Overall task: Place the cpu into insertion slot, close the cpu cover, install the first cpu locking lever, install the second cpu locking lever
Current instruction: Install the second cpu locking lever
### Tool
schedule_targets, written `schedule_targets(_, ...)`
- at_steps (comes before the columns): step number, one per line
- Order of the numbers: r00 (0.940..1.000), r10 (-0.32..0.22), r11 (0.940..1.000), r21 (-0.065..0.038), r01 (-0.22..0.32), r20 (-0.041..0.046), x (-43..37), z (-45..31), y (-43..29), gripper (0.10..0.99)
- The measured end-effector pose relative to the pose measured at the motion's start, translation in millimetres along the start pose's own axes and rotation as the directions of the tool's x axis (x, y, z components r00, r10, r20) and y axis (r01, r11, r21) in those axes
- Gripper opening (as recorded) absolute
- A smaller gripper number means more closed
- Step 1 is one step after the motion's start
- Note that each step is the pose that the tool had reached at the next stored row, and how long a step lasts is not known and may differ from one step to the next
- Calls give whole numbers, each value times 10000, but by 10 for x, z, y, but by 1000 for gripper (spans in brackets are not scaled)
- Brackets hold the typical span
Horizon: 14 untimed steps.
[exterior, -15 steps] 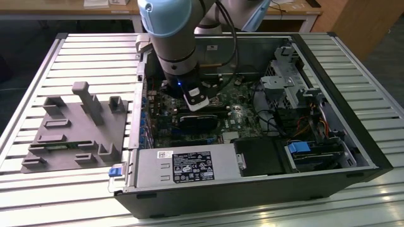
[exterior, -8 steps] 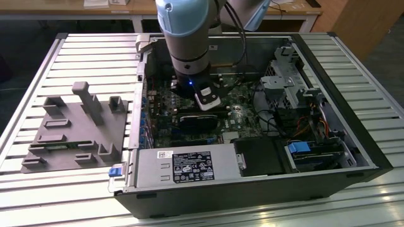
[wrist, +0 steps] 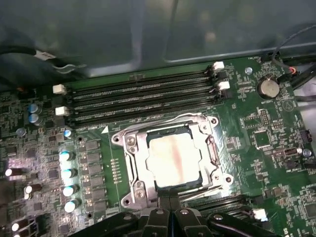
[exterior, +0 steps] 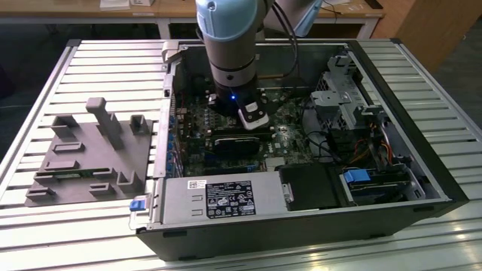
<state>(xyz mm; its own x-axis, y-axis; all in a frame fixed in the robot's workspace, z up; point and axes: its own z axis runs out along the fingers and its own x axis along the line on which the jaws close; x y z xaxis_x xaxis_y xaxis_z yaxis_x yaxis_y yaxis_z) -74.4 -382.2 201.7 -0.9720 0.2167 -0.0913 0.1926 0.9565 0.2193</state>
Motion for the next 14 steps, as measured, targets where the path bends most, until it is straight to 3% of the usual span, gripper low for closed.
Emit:
schedule_targets(6, 10000, -20, 9999, 147, 20, 21, 5, 32, 144, 102)
schedule_targets(10, 10000, -20, 9998, 214, 20, -11, -13, 33, 176, 102)
schedule_targets(14, 10000, -18, 9997, 250, 19, -28, -22, -16, 197, 102)
